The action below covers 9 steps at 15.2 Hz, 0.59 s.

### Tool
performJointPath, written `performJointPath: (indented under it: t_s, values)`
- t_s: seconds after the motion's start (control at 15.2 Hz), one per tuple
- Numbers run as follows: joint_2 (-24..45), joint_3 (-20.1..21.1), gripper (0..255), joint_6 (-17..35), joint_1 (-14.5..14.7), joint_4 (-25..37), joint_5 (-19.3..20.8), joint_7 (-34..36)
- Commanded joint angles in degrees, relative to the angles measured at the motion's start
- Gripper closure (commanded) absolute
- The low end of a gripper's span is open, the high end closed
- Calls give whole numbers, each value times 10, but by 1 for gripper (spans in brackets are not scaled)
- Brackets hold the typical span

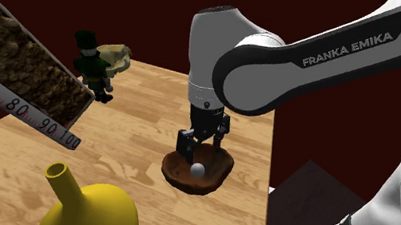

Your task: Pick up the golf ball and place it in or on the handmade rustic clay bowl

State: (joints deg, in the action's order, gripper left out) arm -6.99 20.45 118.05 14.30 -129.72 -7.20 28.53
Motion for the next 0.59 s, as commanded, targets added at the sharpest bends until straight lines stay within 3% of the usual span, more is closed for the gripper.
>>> performJointPath:
  t_s: [0.0,0.53]
  values:
    - [-12,-3,0,-35,-1,23,-1,-2]
    - [-16,-4,0,-50,-2,34,-2,-3]
